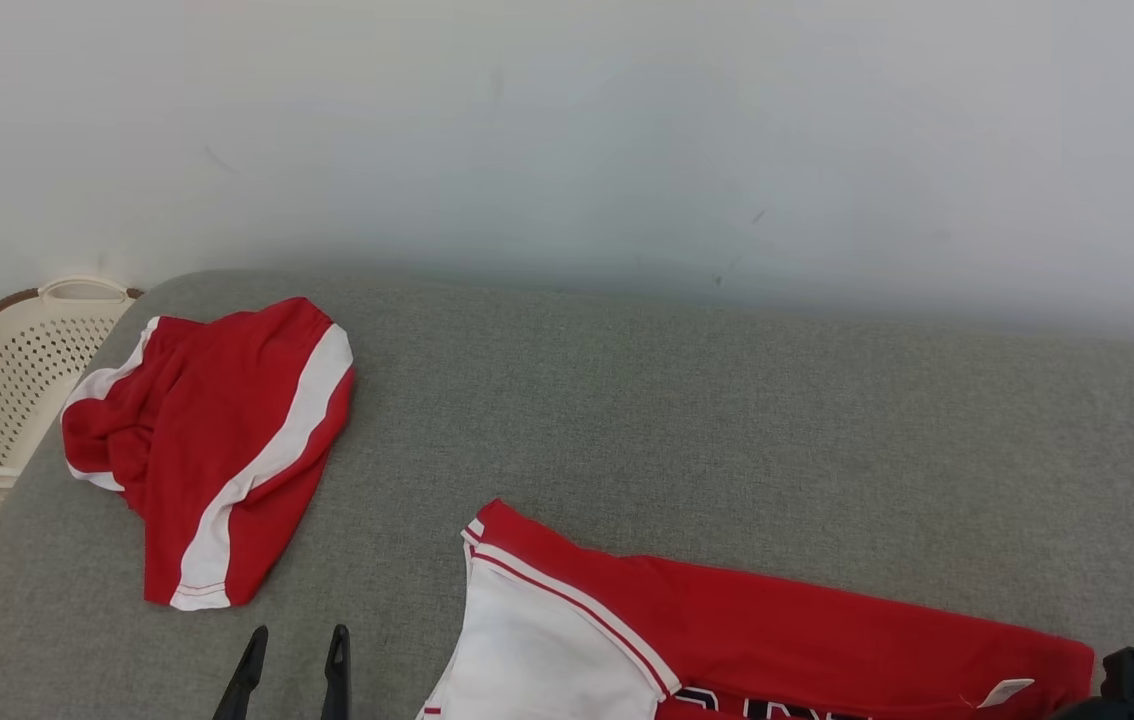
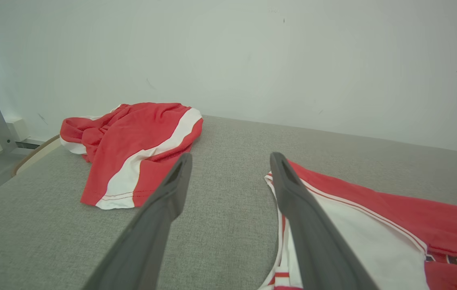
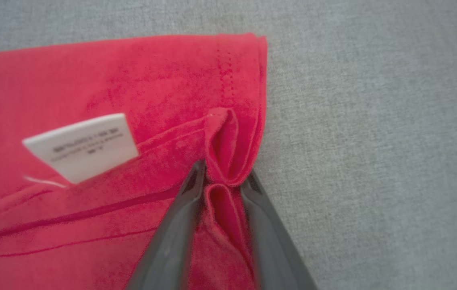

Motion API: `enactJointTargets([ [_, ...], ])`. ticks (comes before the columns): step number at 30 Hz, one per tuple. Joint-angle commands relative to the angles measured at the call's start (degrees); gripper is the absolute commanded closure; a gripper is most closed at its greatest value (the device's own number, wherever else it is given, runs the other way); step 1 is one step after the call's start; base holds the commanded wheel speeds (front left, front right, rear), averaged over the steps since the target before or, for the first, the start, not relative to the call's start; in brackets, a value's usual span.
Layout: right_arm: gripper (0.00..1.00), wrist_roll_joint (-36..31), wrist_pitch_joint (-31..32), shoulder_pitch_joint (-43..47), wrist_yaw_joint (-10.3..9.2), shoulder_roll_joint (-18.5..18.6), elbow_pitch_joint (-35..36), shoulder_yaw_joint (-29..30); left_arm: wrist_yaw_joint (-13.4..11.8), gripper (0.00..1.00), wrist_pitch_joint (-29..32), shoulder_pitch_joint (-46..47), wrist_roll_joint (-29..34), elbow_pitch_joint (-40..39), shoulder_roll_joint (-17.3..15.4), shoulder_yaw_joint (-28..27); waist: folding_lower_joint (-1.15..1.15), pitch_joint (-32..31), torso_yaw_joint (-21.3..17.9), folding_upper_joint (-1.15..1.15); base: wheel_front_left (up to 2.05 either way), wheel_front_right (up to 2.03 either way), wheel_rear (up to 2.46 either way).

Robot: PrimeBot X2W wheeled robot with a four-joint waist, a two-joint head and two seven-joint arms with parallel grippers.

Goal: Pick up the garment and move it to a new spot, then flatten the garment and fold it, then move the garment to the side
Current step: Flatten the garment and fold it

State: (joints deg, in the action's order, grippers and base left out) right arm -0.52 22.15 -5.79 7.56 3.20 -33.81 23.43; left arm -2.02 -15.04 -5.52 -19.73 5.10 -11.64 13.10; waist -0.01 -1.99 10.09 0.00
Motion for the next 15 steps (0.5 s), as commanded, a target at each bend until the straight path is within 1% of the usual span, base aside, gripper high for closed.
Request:
enactJointTargets([
  [1,1.00,-0.11,1.30,1.81,-0.15,-0.77,-2.50,-0.21,0.06,0.00,-0.21,0.41,0.48,0.17,0.12,-0.20,0.01,-0.06,-0.01,0.00,0.00,0.00,0.00],
  [5,1.00,-0.57,1.66,1.72,-0.19,-0.66,-3.58,0.34,0.22,0.00,-0.21,0.20,0.60,0.37,0.35,-0.63,0.01,-0.37,-0.30,0.00,0.00,0.00,0.00],
  [8,1.00,-1.30,1.04,1.40,-0.22,-0.44,-2.80,2.09,0.43,0.00,-0.21,-0.04,0.77,0.42,0.69,-0.81,0.01,-0.59,-0.62,0.00,0.00,0.00,0.00],
  [15,1.00,-5.26,-0.19,-0.95,-0.21,-0.13,4.01,9.67,0.78,0.00,-0.20,-0.33,1.41,0.35,1.50,-0.97,0.01,-1.09,-1.08,0.00,0.00,0.00,0.00],
])
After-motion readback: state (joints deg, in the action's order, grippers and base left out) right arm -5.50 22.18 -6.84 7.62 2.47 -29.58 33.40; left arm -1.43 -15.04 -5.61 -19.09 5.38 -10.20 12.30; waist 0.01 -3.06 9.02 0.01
